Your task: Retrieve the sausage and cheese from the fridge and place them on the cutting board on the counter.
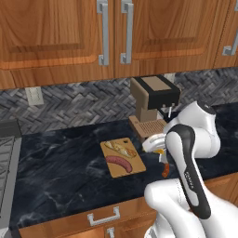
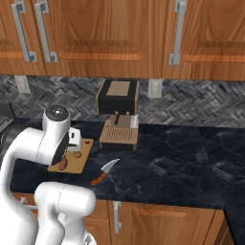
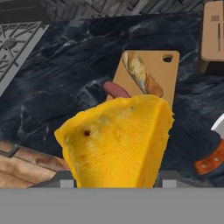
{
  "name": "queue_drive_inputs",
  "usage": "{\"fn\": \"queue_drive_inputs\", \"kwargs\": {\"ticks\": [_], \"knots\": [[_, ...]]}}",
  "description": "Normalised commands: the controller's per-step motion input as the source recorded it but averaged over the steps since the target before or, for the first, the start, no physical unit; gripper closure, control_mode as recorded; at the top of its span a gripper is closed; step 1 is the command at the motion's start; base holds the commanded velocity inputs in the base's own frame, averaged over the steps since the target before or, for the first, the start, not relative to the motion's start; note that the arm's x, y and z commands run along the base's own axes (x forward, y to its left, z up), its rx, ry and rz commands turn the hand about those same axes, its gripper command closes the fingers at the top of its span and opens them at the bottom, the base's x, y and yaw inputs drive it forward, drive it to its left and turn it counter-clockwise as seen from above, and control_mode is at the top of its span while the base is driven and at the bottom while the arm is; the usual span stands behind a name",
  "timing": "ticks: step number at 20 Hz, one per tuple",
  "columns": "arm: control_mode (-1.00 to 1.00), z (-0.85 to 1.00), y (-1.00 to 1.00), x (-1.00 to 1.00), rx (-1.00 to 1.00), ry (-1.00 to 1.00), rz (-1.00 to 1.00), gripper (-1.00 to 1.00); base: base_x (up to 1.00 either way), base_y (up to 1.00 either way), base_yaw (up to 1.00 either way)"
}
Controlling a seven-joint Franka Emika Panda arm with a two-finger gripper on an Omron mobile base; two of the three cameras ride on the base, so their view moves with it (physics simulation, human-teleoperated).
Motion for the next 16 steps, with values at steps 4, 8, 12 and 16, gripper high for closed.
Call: {"fn": "queue_drive_inputs", "kwargs": {"ticks": [4,8,12,16], "knots": [[-1.00,0.00,0.00,0.16,0.00,0.00,-0.02,1.00,0.00,0.00,0.00],[-1.00,0.00,0.00,0.23,0.00,0.00,-0.01,1.00,0.00,0.00,0.00],[-1.00,0.00,0.00,0.32,0.00,0.00,-0.02,1.00,0.00,0.00,0.00],[-1.00,-0.01,0.00,0.45,0.00,0.01,-0.02,1.00,0.00,0.00,0.00]]}}
